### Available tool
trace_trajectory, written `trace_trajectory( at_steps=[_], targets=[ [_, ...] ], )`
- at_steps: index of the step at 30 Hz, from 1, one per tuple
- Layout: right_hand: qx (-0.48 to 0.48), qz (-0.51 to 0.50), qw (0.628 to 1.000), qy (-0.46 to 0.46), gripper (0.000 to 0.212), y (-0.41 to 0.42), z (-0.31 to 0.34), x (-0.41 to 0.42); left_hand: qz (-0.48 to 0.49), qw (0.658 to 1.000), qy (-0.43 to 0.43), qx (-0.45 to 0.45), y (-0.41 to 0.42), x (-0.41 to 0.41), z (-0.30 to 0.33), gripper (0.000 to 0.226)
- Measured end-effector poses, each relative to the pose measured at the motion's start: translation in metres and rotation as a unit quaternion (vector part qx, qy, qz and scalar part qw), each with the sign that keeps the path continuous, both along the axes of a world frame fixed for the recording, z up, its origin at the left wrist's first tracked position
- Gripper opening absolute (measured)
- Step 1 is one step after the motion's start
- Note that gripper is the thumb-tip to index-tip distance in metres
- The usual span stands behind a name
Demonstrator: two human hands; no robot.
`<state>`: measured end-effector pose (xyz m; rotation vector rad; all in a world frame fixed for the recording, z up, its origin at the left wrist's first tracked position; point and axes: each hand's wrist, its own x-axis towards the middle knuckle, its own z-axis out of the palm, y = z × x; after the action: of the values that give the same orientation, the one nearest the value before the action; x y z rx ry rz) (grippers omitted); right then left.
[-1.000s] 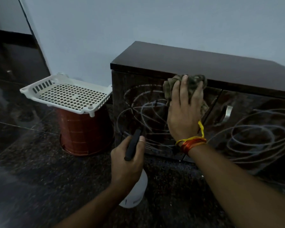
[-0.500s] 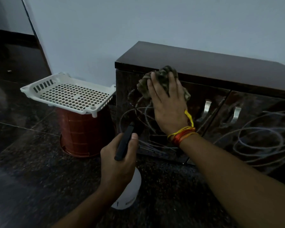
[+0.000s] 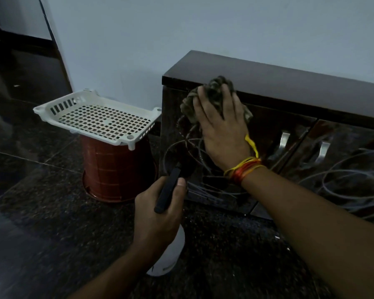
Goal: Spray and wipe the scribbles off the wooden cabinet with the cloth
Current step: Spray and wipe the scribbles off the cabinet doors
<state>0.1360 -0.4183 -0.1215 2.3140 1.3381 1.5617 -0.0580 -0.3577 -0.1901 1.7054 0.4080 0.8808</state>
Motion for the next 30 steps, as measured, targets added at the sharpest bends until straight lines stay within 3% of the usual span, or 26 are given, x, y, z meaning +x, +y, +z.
trace_trajectory(
  at_steps=[7, 15, 19, 23, 30],
  targets=[
    [-0.024, -0.022, 0.997, -0.066, 0.059, -0.040, 0.005, 0.018, -0.003, 1.000, -0.003, 0.007, 0.004, -0.003, 0.001, 0.045],
    [-0.058, 0.018, 0.994, -0.091, 0.059, 0.040, 0.015, -0.004, 0.025, 0.999, 0.006, 0.029, 0.016, -0.005, -0.007, 0.039],
    [-0.090, 0.015, 0.988, -0.121, 0.058, 0.021, 0.017, 0.005, 0.029, 0.999, 0.010, 0.027, 0.018, -0.008, -0.004, 0.038],
    [-0.068, -0.006, 0.990, -0.127, 0.056, 0.000, 0.014, 0.012, 0.034, 0.999, -0.004, 0.020, 0.026, -0.015, 0.000, 0.038],
    [-0.052, 0.021, 0.992, -0.115, 0.055, 0.068, 0.012, -0.006, 0.061, 0.997, 0.007, 0.040, 0.030, -0.018, -0.005, 0.043]
  ],
)
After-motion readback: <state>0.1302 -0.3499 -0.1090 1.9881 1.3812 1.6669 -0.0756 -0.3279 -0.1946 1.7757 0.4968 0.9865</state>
